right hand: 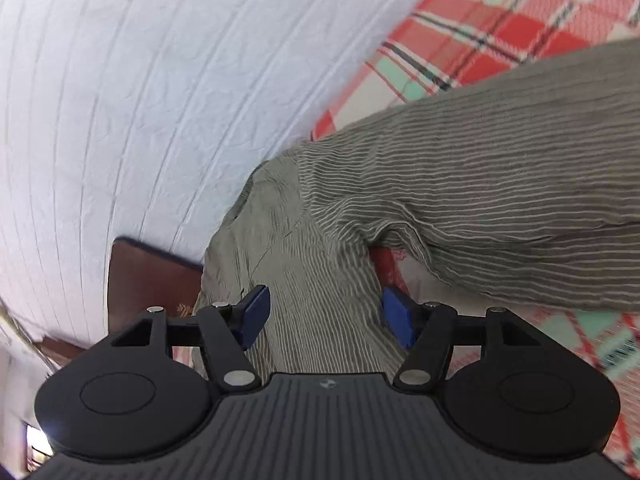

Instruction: Fold clothes

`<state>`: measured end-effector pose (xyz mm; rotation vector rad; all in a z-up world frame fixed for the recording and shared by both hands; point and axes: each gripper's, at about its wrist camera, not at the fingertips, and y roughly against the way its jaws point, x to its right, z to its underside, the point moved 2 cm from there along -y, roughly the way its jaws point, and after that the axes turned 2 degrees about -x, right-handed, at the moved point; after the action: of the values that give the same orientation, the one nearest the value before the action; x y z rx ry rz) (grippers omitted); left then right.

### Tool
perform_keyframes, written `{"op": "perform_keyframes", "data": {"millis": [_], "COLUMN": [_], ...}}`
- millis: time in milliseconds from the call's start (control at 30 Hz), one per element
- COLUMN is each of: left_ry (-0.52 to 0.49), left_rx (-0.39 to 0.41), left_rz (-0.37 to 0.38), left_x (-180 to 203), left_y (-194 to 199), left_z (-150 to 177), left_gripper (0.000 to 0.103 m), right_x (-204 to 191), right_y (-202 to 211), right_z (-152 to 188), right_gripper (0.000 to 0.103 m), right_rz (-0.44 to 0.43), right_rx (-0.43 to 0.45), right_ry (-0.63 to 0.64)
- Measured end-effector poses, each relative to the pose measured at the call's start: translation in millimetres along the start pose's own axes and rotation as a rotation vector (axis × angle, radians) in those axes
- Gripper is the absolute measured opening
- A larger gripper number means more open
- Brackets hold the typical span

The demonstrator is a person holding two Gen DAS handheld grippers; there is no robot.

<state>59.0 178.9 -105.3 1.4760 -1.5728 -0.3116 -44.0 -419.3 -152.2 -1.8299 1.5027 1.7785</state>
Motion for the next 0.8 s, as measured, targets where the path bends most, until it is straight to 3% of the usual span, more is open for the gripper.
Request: {"op": "perform_keyframes", "data": {"millis": [100,333,400,433,467,500,533,667,800], "left_ry": [0.015,0.027,0.039,0.043,0.048,0.053,0.058,0.067,0.068], "left_rx": [-0.027,0.05,0.072,0.08,0.086,0.087,0.089,0.099,0.11], "left_rz": [0.009,-0.007,-0.03,-0.047,-0.059,-0.06,-0.061,-0.061,-0.059], "left_x": [4,14,13,13,12,8,5,-4,-9], "left_y": [-22,-45,-48,-49,-50,-50,-51,-53,-55], "left_z": [-4,-13,-16,-18,-19,-21,-23,-29,-34], "left_gripper": [0.073,0.076,0.067,0.04,0.019,0.008,0.005,0.005,0.005], "right_x": [11,22,19,16,13,9,5,-6,0], "right_y": [-19,-42,-45,-45,-44,-42,-39,-30,-38], "right_z": [-5,-18,-21,-22,-24,-26,-28,-38,-40], "right_gripper": [0.068,0.067,0.063,0.061,0.046,0.021,0.01,0.009,0.009], "right_rz": [-0.008,-0.095,-0.107,-0.101,-0.09,-0.072,-0.043,0.044,0.113], "right_rx": [-0.021,0.025,0.048,0.061,0.076,0.094,0.12,0.2,0.197], "right_ry": [-0.076,-0.211,-0.202,-0.182,-0.153,-0.117,-0.068,0.089,0.116]}}
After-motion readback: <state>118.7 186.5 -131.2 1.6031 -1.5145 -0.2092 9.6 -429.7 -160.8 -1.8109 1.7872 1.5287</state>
